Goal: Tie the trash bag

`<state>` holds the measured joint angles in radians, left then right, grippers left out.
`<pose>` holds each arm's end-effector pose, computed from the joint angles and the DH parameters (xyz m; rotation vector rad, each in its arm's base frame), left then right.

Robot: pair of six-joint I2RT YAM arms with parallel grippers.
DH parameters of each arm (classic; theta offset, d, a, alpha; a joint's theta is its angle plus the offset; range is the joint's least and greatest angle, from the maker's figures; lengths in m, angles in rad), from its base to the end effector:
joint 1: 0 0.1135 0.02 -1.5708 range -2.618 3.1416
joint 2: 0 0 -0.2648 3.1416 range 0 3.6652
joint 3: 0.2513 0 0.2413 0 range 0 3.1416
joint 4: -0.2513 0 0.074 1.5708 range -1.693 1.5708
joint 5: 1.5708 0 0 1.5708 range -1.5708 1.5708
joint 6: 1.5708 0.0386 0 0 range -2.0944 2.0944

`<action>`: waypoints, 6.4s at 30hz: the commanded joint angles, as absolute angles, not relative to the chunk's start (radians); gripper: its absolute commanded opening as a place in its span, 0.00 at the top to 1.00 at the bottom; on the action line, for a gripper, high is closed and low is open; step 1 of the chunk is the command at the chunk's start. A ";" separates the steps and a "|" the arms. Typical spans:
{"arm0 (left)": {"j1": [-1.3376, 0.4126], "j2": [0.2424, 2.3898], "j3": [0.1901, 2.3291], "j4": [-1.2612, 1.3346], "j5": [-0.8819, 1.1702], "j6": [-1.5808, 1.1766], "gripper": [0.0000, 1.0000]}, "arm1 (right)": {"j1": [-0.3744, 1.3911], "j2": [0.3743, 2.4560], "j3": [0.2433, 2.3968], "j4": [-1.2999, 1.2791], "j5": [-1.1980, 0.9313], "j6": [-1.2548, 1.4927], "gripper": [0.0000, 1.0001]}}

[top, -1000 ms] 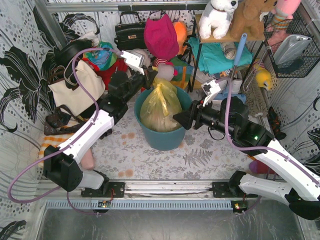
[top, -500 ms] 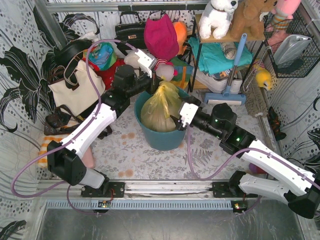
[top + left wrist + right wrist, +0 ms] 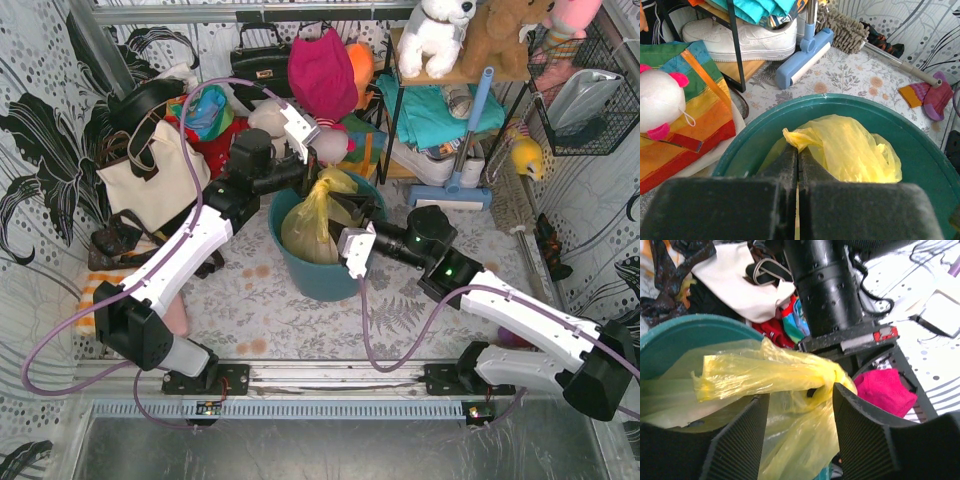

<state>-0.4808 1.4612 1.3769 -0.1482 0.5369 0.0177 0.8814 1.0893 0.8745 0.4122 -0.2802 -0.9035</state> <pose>0.2863 -0.1716 0.3921 0.8244 1.6496 -0.8095 0.1492 0.1977 0.3788 -1.2087 0.6729 0.1739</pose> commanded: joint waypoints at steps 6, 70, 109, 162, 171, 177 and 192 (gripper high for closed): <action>-0.479 1.455 1.404 -0.108 0.584 0.020 1.00 | 0.885 1.113 0.940 0.504 -0.491 -0.874 0.54; -0.430 1.571 1.306 0.203 0.196 0.047 1.00 | 0.856 0.841 0.739 0.336 -0.544 0.284 1.00; -0.428 1.606 1.565 0.157 0.129 0.089 1.00 | 0.856 0.896 0.904 0.284 -0.571 0.268 1.00; -0.433 1.835 1.720 -0.101 0.249 0.178 1.00 | 0.787 1.308 1.213 -0.256 -0.404 -1.282 0.46; -0.434 1.828 1.698 -0.083 0.292 0.151 1.00 | 0.785 1.327 1.195 -0.140 -0.593 -1.216 0.47; -0.433 1.819 1.689 -0.074 0.303 0.144 1.00 | 0.785 1.367 1.209 -0.112 -0.631 -1.199 0.54; -0.433 1.792 1.652 -0.054 0.309 0.138 1.00 | 0.785 1.368 1.180 0.051 -0.649 -1.046 1.00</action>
